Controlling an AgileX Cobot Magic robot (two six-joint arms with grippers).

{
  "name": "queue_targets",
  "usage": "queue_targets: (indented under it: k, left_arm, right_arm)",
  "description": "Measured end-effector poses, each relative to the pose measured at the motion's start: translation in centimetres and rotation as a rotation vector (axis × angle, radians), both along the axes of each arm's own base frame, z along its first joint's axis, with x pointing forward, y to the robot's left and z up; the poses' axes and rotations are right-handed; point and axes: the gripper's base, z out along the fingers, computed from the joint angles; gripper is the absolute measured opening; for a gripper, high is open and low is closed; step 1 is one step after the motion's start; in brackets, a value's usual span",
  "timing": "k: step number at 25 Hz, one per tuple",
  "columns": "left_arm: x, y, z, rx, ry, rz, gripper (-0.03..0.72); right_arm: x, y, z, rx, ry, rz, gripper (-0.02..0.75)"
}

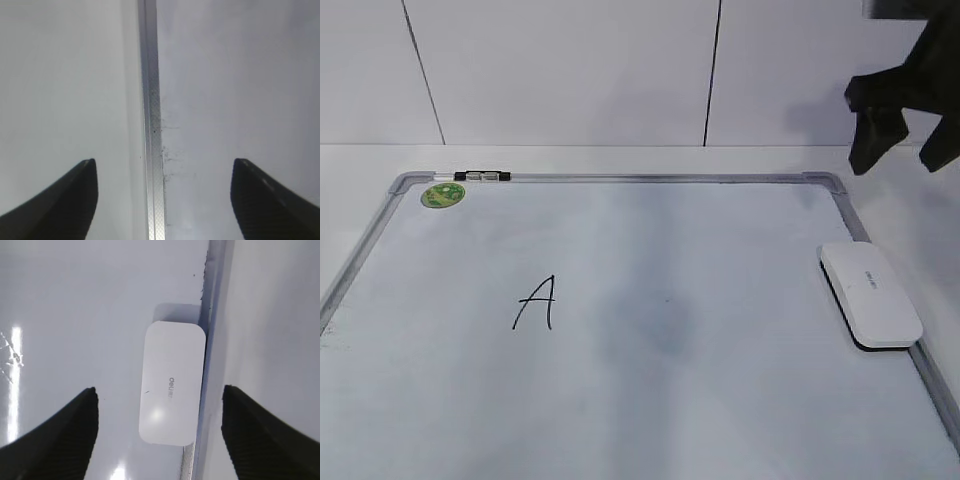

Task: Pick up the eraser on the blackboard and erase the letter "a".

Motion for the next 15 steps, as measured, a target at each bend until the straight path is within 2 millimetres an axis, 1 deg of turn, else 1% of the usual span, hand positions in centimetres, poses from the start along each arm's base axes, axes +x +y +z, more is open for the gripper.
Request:
queue_targets:
  k: [9, 15]
  left_arm:
    - [-2.3, 0.0, 3.8, 0.005, -0.102, -0.006, 0.613]
    - [-4.9, -0.1, 7.2, 0.008, -0.220, -0.008, 0.610]
  right_arm:
    - [-2.6, -0.4, 4.2, 0.014, -0.110, 0.011, 0.587]
    - [-5.2, -0.8, 7.4, 0.029, -0.206, 0.010, 0.587]
